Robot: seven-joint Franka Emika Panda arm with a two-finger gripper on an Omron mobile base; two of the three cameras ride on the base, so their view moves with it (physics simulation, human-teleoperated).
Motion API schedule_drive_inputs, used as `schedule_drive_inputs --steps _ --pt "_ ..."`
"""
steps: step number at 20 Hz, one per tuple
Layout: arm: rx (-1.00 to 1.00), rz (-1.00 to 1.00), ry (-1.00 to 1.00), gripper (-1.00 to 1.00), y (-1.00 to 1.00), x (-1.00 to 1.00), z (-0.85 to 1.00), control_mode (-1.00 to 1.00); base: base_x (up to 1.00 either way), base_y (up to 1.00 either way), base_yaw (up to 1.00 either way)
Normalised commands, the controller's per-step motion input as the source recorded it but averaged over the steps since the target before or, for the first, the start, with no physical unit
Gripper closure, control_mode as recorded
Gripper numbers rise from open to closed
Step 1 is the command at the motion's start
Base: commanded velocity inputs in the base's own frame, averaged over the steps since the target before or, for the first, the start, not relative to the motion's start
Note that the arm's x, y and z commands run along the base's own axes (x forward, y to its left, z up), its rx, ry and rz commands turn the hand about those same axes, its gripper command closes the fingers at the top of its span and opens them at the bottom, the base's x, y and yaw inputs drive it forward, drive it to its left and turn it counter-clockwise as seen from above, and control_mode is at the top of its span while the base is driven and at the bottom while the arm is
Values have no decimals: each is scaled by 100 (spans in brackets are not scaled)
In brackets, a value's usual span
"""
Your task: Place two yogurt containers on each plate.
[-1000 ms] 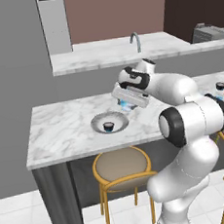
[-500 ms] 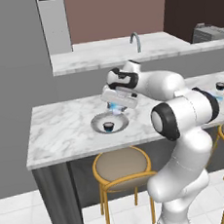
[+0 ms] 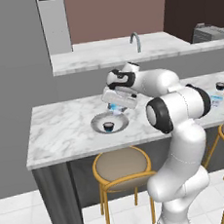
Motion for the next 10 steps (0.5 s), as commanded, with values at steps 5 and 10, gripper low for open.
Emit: schedule_drive_inputs --steps 5,10 --pt "0 2 0 100 -2 20 -25 -100 0 0 0" --pt "0 2 0 100 0 27 -28 -100 0 0 0"
